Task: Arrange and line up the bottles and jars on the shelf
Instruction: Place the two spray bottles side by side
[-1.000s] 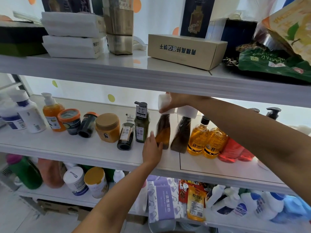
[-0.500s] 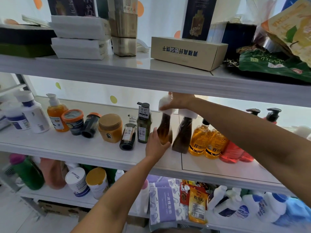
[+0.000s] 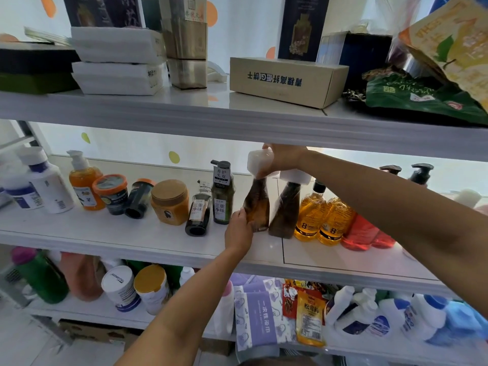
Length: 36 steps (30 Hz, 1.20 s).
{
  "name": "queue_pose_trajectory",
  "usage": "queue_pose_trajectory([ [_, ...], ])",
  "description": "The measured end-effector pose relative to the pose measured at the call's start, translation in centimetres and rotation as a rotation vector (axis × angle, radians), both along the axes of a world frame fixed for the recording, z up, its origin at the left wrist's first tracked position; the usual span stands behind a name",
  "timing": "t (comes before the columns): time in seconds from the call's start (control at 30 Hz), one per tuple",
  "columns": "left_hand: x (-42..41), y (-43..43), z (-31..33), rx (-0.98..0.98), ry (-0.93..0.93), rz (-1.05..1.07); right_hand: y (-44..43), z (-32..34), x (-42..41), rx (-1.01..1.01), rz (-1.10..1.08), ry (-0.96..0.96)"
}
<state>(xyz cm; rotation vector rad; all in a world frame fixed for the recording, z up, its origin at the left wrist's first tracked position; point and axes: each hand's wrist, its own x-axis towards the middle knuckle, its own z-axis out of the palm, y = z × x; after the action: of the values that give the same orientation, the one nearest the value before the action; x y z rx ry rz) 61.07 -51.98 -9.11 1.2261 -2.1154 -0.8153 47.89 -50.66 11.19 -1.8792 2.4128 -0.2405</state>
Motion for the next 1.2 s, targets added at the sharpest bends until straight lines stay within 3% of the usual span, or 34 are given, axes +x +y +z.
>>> queue_pose_trajectory([
  [0.17,0.2,0.2,0.1,-0.004,0.043,0.047,-0.2,-0.2,0.3,-0.051,-0.038,0.062],
  [0.37,0.4,0.2,0.2,0.017,0.060,0.045,-0.8,0.3,-0.5,0.043,-0.003,-0.189],
  [0.77,0.1,0.5,2.3,-0.105,0.140,0.086,-1.4,-0.1,0.1,-0.054,-0.030,-0.051],
  [0.97,-0.1,0.2,2.5,-0.085,0.097,0.097,-1.0,1.5,-0.1,0.171,0.151,-0.038],
  [1.2,-0.3,0.1,2.6,-0.089,0.095,0.122,-0.8,0.7,-0.2,0.110,0.078,-0.022],
])
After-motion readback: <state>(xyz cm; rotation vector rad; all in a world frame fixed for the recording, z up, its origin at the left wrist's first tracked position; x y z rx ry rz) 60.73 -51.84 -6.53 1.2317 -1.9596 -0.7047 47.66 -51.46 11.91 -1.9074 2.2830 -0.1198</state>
